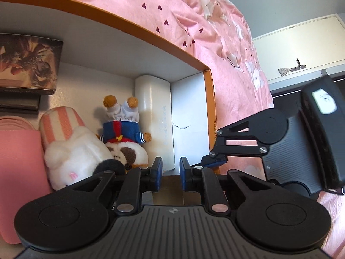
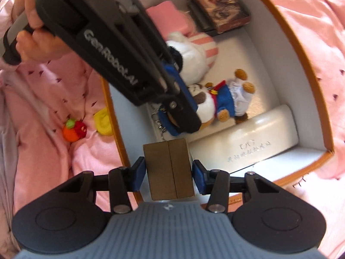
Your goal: Organize objects
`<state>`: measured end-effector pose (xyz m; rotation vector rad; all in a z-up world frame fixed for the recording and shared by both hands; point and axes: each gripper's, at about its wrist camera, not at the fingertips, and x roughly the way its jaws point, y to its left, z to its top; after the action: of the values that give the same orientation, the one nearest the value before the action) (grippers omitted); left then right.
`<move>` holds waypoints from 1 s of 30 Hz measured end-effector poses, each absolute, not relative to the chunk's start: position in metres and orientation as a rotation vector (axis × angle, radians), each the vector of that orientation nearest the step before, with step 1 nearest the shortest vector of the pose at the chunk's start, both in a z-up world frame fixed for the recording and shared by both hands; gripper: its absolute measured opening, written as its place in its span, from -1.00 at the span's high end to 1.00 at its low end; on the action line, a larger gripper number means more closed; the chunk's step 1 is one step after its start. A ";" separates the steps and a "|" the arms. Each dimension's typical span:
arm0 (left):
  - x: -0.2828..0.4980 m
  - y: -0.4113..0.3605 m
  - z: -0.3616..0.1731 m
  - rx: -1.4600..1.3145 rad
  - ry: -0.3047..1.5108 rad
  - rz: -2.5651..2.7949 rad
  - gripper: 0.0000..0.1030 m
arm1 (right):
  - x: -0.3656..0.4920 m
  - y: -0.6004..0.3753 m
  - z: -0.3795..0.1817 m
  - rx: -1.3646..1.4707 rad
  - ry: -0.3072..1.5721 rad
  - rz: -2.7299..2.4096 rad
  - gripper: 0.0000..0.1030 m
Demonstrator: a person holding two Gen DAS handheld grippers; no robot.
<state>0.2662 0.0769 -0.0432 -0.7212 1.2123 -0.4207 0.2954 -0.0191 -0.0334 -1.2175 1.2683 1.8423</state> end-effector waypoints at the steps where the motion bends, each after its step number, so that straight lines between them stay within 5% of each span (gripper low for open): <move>1: 0.266 0.078 -0.043 -0.724 1.211 -0.419 0.65 | 0.294 -0.016 -0.037 -1.238 1.285 1.855 0.06; 11: 0.268 0.088 -0.051 -0.758 1.209 -0.422 0.65 | 0.307 0.009 -0.076 -1.286 1.527 1.843 0.04; 23: 0.269 0.095 -0.031 -0.651 1.158 -0.409 0.65 | 0.299 0.004 -0.069 -1.257 1.479 1.828 -0.11; 30: 0.279 0.109 -0.017 -0.489 1.150 -0.253 0.65 | 0.320 0.023 -0.038 -0.940 1.382 1.701 0.06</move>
<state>0.2794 0.1091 -0.0174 -0.4894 1.1504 -0.2525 0.3199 0.0233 -0.0383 -0.9396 1.3821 1.7005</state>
